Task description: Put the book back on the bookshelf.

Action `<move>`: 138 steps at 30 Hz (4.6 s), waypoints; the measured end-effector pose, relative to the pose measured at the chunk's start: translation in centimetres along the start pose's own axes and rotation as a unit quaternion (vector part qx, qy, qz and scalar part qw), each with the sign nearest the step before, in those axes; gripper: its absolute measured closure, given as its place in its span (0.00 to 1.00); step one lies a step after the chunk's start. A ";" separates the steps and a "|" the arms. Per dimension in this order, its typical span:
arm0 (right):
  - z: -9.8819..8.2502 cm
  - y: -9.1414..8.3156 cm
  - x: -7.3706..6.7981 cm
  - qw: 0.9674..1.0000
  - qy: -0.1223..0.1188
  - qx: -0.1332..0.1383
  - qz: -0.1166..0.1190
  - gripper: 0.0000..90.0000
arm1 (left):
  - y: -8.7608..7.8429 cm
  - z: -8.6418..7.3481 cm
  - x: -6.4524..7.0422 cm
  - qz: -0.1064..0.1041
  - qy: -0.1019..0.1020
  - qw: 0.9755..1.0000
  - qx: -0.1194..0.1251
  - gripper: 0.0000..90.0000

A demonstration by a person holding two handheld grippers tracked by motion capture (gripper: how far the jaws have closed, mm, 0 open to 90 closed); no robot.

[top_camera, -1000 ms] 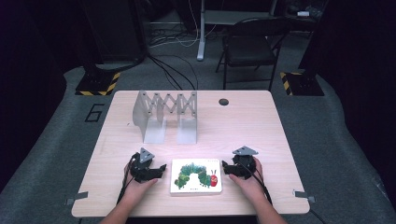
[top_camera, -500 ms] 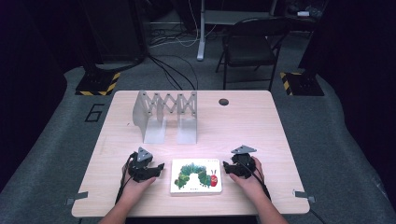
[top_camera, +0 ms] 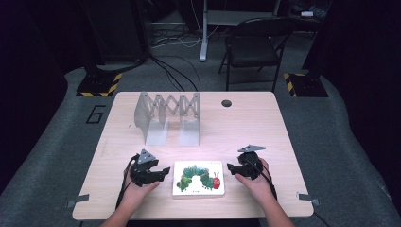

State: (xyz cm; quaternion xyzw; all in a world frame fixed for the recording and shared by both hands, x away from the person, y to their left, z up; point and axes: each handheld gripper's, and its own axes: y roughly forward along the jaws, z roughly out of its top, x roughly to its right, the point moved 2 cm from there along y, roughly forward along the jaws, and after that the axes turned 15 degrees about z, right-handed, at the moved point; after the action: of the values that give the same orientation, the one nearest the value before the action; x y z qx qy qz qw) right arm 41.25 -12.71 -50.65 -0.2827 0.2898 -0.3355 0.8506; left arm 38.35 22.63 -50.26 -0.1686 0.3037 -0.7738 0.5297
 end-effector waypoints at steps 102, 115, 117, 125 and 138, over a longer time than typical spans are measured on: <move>1.8 3.8 0.1 0.989 0.076 -0.042 0.116 0.56 | -0.6 -4.5 6.8 -0.077 0.092 0.993 -0.011 0.28; 1.9 3.7 0.3 0.986 0.100 -0.033 0.128 0.59 | -0.6 -4.7 7.1 -0.073 0.093 0.993 -0.008 0.26; 1.9 3.7 0.3 0.985 0.107 -0.031 0.129 0.59 | -0.6 -4.7 7.1 -0.073 0.095 0.993 -0.005 0.25; 1.9 3.7 0.4 0.985 0.111 -0.028 0.128 0.60 | -0.7 -4.8 7.3 -0.068 0.107 0.992 -0.005 0.23; 2.1 3.4 0.6 0.984 0.118 -0.017 0.135 0.62 | -0.7 -4.9 7.5 -0.070 0.109 0.992 -0.008 0.20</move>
State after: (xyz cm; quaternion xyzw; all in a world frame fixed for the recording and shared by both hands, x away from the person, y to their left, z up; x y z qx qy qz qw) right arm 44.40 -10.48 -51.69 -0.2140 0.4291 -0.2440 0.8429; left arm 32.16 17.35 -53.99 -0.1084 0.3530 -0.8204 0.4366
